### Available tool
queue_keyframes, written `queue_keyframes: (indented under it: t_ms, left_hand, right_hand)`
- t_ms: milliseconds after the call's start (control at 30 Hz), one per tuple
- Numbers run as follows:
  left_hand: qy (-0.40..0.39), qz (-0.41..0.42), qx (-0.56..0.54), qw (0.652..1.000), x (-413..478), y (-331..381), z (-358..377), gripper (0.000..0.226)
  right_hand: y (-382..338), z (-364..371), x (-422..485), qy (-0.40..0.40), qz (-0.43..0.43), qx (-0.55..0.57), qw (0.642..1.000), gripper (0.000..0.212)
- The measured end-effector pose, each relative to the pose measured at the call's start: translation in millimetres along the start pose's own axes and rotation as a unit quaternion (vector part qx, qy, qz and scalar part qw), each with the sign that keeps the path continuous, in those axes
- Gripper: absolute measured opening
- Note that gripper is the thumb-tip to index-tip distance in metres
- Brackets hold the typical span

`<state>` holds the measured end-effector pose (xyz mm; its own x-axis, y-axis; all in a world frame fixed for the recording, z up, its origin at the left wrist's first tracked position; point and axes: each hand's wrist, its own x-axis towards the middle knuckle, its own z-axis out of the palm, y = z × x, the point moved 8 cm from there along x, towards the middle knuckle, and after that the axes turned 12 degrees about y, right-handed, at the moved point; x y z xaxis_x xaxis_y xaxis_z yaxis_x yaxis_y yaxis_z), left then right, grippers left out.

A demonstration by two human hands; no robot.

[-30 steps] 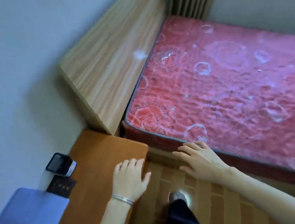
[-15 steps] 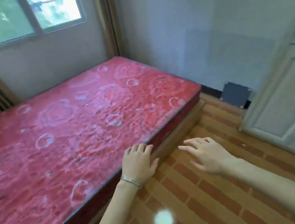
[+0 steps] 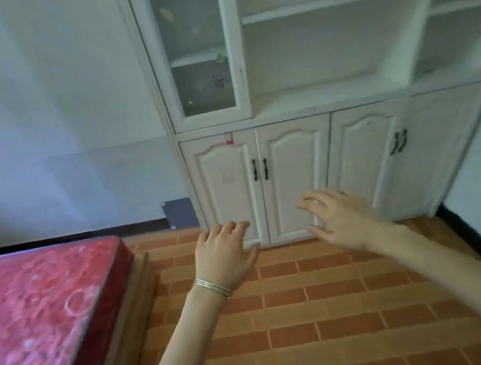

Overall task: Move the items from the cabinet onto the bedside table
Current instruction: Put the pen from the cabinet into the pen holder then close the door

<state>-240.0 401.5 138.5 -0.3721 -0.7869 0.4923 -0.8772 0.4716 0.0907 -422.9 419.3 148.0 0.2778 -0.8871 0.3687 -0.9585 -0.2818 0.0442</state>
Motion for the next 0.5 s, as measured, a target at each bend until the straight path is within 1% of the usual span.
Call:
queue_keyframes:
  t_ms: [67, 133, 233, 333, 433, 500]
  left_hand:
    - [0.007, 0.038, -0.021, 0.999, 38.6, 36.0, 12.9, 0.048]
    - [0.010, 0.067, -0.035, 0.997, 73.4, 64.5, 25.6, 0.047]
    - [0.014, 0.096, -0.055, 0.994, 118.2, 97.1, 43.7, 0.047]
    - [0.028, 0.120, -0.071, 0.990, 157.6, 118.4, 59.3, 0.051]
    - [0.028, 0.138, -0.086, 0.986, 199.0, 131.0, 77.6, 0.044]
    - [0.036, 0.154, -0.091, 0.983, 228.7, 137.3, 89.4, 0.043]
  right_hand:
    - [44.1, -12.2, -5.3, 0.013, 0.038, -0.007, 0.999, 0.048]
    - [78.5, -24.2, -9.3, 0.027, 0.057, -0.008, 0.998, 0.047]
    - [123.9, -31.3, -8.9, 0.024, 0.081, -0.030, 0.996, 0.045]
    - [162.8, -34.0, 2.4, 0.031, 0.106, -0.040, 0.993, 0.046]
    - [197.8, -28.9, 21.7, 0.036, 0.117, -0.050, 0.991, 0.045]
    - [222.5, -22.9, 38.8, 0.039, 0.120, -0.066, 0.990, 0.045]
